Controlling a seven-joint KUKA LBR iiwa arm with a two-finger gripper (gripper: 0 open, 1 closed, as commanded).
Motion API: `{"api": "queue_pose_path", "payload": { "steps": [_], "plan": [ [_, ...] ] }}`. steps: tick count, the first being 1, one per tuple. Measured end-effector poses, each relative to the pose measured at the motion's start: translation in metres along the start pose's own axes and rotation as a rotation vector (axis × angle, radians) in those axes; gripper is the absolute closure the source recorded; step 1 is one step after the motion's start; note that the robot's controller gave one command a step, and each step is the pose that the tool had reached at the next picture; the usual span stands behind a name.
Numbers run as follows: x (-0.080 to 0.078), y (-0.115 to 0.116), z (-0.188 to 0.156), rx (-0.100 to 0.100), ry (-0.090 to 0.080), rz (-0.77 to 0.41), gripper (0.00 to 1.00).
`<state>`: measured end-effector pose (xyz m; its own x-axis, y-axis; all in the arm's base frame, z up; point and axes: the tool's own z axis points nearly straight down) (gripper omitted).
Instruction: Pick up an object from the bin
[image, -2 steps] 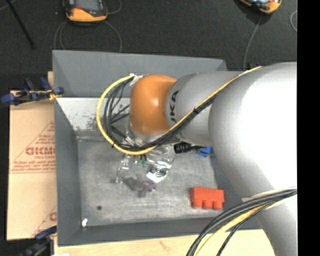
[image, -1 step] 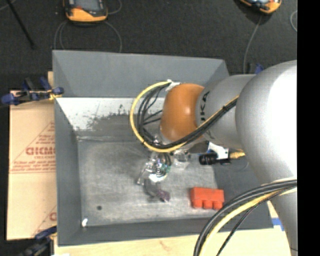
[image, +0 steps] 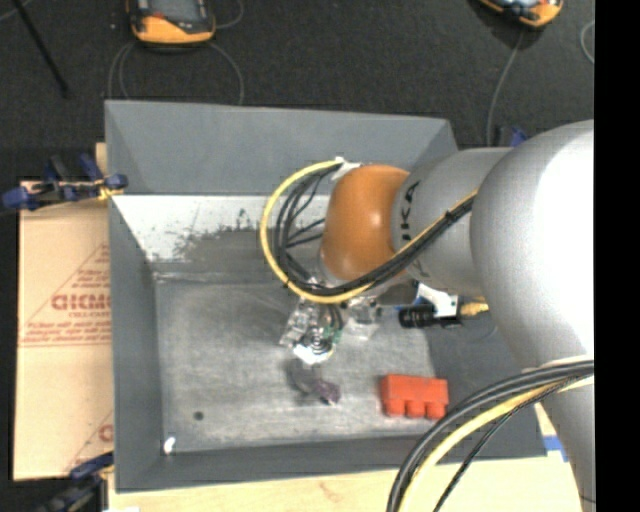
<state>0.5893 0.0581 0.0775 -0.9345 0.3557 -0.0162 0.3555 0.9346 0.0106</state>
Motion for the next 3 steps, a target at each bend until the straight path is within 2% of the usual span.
{"api": "queue_pose_path", "payload": {
  "steps": [1, 2, 3],
  "plan": [
    [-0.002, -0.001, -0.025, 0.007, 0.01, -0.001, 1.0],
    [-0.01, -0.008, -0.033, 0.011, 0.013, 0.268, 1.0],
    [-0.015, -0.015, -0.049, 0.01, 0.008, 0.306, 1.0]
  ]
}}
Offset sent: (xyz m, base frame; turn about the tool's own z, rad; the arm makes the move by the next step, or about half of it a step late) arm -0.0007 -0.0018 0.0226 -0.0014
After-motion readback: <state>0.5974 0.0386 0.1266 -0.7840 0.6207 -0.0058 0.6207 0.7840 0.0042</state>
